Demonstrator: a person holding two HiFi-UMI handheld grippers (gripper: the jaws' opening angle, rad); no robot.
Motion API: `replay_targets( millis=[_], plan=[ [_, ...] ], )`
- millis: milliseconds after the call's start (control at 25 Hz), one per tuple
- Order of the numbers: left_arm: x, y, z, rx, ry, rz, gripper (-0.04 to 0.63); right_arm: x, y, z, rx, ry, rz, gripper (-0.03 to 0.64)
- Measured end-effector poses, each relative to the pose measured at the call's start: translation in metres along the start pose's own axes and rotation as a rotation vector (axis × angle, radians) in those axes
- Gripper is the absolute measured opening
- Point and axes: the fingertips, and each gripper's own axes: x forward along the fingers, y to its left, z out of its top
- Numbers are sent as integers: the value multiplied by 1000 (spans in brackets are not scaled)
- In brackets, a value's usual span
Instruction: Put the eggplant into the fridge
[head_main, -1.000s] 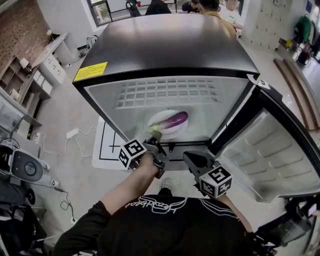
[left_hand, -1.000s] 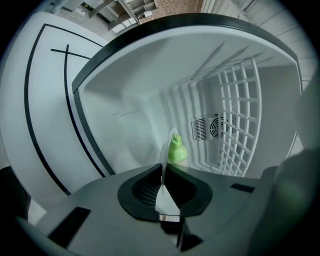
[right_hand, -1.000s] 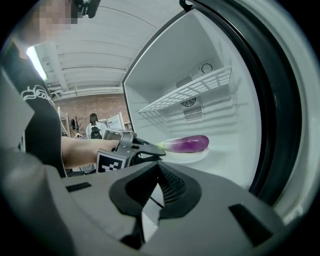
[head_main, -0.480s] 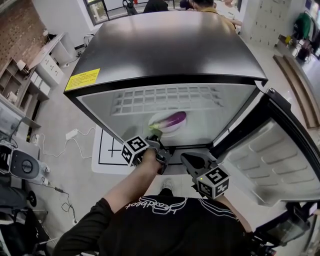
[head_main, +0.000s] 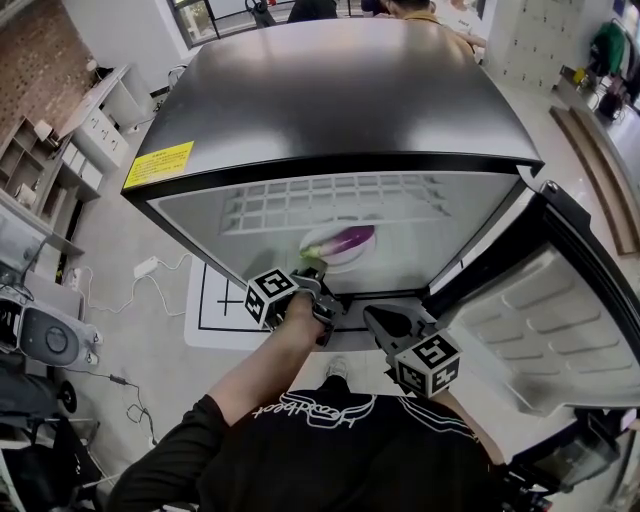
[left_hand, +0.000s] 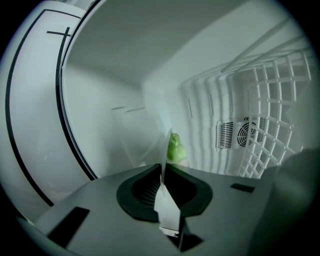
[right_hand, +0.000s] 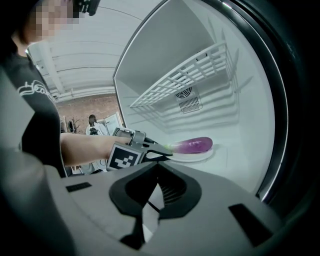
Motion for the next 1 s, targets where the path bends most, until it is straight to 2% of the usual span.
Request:
replay_targets(
  millis=[120,400,480,720,1000],
  plan=[
    [3,-4,2,-12,-8,-15,26,-1,-3,0,8,-3,-4,8],
    [7,1,-2,-19,15,5,34,-4,-6,1,10,-7,-10,8],
    [7,-2,-3,-8,16,-12,76,-5,-6,1,9,-9,-14,8],
    [6,-7,-7,7,37,-39,145,-7,-4,3,8,-2,-13,8],
    [7,-14,-14,-27,93,-86,246,-8,-5,5,5,-17,-22,8]
  ],
)
